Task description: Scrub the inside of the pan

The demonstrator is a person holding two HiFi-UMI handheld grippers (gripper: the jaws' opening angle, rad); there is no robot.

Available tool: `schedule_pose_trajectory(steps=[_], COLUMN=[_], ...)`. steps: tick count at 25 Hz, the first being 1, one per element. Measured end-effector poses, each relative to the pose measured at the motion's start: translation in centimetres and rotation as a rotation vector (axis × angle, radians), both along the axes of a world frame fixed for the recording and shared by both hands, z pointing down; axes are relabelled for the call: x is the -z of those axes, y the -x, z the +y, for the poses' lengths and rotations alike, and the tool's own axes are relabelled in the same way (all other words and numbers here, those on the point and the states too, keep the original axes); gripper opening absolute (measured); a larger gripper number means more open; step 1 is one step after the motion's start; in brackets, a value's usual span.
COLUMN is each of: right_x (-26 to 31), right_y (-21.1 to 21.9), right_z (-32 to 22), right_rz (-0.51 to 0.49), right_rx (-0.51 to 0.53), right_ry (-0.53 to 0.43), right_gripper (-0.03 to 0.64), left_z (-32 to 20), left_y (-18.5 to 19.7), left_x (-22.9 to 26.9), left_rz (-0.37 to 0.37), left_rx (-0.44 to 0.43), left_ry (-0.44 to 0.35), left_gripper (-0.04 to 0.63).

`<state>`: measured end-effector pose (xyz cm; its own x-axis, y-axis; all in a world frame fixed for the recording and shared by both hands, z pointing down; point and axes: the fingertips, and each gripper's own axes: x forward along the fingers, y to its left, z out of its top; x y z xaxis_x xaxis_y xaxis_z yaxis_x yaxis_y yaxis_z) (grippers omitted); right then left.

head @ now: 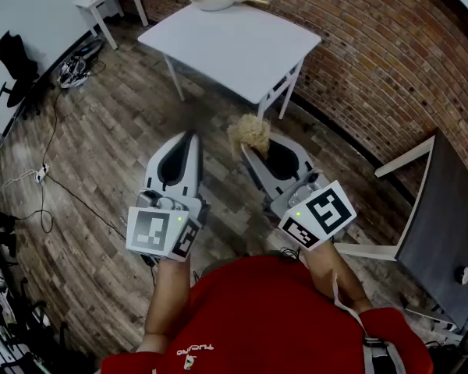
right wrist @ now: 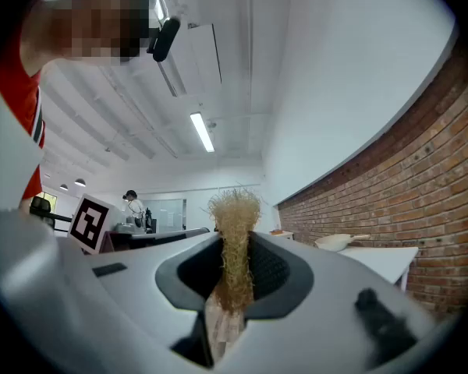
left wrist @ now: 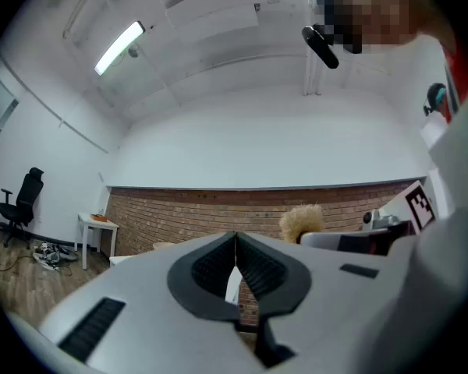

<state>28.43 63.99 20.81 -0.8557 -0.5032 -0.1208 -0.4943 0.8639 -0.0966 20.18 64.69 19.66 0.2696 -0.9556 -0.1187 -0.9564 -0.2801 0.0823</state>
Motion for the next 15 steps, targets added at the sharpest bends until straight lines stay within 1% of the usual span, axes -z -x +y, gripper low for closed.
schedule_pose_trajectory(steps=[4,8,15], right_x=[-0.1,0.0,0.1], right_y=[0.6,1.3,4.3], right_z=[-0.1,-0.5,-1.5], right_rz=[-0.004,-0.035,-0.026], right_rx=[0.001,-0.002,-0.028], right_ry=[0.008,0.026,0.031], right_gripper=[0.086,0.087,0.087], left_z=[-0.1,-0.5,-1.3], left_y=[0.6,1.6,5.0], left_x=[-0.1,-0.1,0.5], left_rz=[0.004,0.007,0.02], left_rx=[-0.006,-0.015,-0.041], left_ry=[0.0,-0.005,-0.021], left_gripper=[0.015,0.015,0.015])
